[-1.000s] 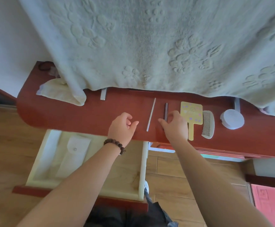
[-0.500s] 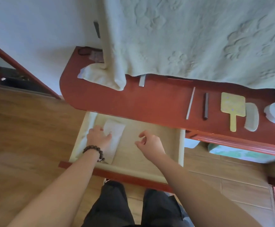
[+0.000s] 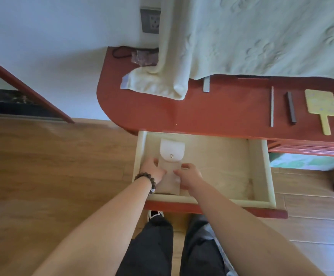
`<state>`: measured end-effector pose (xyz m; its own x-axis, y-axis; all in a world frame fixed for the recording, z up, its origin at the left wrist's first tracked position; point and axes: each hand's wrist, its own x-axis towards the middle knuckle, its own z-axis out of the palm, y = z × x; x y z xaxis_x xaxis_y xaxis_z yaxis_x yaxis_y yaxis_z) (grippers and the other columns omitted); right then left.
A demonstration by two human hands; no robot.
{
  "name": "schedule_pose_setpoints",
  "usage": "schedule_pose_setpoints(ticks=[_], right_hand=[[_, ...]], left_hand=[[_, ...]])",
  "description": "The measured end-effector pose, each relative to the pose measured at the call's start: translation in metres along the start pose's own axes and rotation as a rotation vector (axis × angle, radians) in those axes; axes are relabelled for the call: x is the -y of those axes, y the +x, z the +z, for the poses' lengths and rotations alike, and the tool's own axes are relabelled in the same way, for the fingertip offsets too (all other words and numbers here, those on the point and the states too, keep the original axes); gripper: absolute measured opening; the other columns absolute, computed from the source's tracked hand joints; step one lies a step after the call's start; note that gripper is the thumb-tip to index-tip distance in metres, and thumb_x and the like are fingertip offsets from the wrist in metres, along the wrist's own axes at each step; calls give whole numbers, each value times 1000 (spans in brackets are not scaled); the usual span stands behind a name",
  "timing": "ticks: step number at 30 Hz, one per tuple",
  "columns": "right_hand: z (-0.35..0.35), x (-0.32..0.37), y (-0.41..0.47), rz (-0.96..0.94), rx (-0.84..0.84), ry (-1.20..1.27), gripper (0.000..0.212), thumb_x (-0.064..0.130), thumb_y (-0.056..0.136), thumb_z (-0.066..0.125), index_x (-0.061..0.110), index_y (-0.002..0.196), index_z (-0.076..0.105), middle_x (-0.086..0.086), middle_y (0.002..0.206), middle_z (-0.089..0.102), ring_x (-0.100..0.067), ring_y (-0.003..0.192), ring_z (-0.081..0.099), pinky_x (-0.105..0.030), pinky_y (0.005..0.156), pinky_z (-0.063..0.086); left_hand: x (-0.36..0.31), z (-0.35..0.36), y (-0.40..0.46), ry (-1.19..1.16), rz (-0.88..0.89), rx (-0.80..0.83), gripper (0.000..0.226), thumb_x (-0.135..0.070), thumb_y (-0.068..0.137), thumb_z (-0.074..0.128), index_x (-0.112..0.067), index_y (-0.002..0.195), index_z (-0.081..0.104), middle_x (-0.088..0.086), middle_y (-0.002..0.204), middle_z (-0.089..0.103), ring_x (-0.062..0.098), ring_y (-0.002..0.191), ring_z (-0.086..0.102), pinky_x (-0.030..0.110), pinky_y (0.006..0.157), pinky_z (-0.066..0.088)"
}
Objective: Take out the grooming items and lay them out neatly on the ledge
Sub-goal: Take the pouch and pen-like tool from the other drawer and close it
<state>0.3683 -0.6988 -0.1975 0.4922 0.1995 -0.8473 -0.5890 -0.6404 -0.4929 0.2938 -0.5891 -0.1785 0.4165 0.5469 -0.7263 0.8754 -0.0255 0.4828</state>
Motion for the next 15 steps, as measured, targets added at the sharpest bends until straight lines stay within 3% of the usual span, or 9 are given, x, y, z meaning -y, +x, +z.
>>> schedule_pose_setpoints(ticks=[4, 8, 11, 15], right_hand=[[0, 1, -6, -16, -17, 80, 29, 15, 81, 68, 23, 102, 51, -11, 108, 58, -31, 100, 61, -53, 78, 57], [-9, -4, -23, -118, -5, 129, 22, 10, 84, 68, 18, 97, 52, -9, 102, 59, -26, 96, 62, -41, 74, 59], [-25, -7, -38, -216, -26, 207, 21, 10, 85, 67, 18, 98, 54, -9, 101, 64, -24, 92, 65, -33, 70, 57], [-53, 7, -56, -328, -120, 268, 22, 12, 84, 69, 21, 100, 57, -8, 97, 67, -26, 91, 67, -42, 78, 58]], left_hand=[[1, -5, -6, -38, 100, -48, 19, -14, 83, 63, -16, 99, 52, 2, 93, 61, 23, 91, 60, 27, 67, 43], [4, -7, -22, -28, 311, -94, 12, -18, 87, 61, -18, 95, 51, -1, 85, 61, 12, 71, 55, 22, 53, 40], [-3, -7, -32, -55, 428, -105, 17, -15, 85, 65, -20, 97, 54, -8, 88, 62, 9, 78, 57, 15, 58, 41], [-36, -6, -43, -124, 502, -81, 18, -14, 83, 66, -22, 97, 57, -11, 88, 62, 4, 79, 57, 13, 60, 42]])
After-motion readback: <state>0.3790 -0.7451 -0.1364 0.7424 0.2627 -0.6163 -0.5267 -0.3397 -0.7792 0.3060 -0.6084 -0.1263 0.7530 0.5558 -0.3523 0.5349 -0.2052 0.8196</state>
